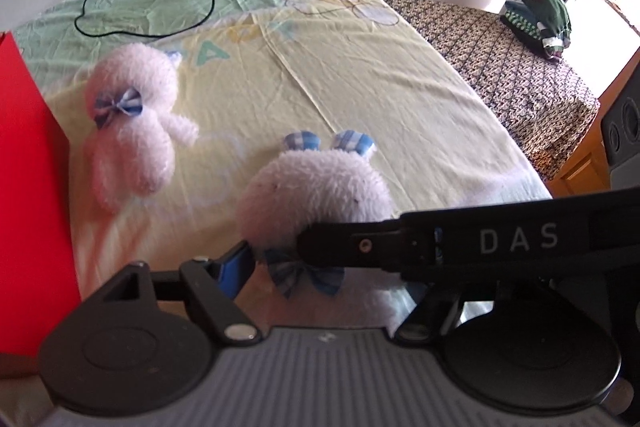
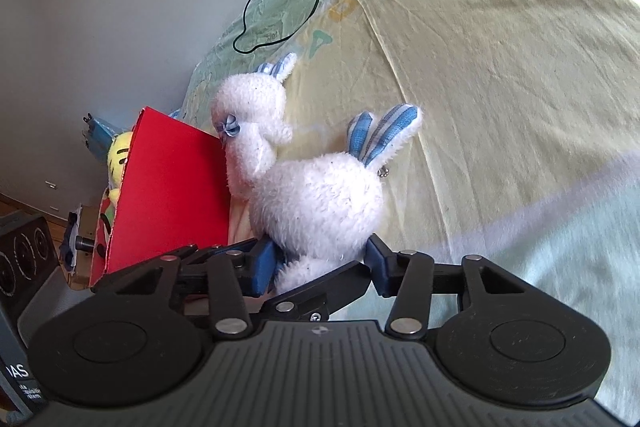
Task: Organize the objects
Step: 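Lift the pink bunny and carry it toward the red box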
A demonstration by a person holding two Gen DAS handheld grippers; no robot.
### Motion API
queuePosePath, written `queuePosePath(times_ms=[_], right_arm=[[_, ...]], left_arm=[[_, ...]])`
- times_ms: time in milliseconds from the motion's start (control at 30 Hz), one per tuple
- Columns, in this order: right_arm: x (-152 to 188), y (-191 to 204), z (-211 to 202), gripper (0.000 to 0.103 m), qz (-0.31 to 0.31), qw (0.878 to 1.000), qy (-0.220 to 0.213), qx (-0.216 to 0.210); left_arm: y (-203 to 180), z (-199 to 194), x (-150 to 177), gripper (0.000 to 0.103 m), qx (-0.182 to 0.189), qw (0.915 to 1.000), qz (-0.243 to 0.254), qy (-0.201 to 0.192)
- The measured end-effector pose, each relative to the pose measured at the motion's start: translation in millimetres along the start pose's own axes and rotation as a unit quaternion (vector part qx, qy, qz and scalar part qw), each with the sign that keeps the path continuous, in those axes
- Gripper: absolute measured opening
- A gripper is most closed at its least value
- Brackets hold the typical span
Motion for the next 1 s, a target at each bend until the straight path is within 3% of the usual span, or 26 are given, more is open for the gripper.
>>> queuePosePath(times_ms=[267, 467, 700, 1000], right_arm=[[3.1, 30.5, -23.9, 0.047, -0.013, 0.999, -0.038, -0.023], [0.8, 73.7, -36.8, 0.047, -0.042, 0.994, -0.084, -0.05], [-1.5, 134.1, -37.8, 0.047, -0.073, 0.985, -0.123, -0.096], [11.3, 204.7, -6.0, 0.047, -0.108, 0.975, -0.125, -0.146]], left_arm=[[6.1, -34.1, -3.9, 0.072, 0.018, 0.999, -0.007, -0.04], [15.7, -76.9, -18.2, 0.072, 0.009, 0.9954, 0.011, -0.094], [44.1, -135.6, -32.0, 0.072, -0.013, 0.9858, 0.02, -0.166], [99.4, -187.8, -28.5, 0.072, -0.063, 0.9736, 0.011, -0.219]])
Point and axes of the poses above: each gripper's, at about its wrist camera, not at the fingertips, and z roughly the way its jaws point, y to its left, x to its underside, the point moved 6 cm from there along z, roughly the way its jaws point, and after that the axes turned 9 degrees about -y, right-handed, at the moved point
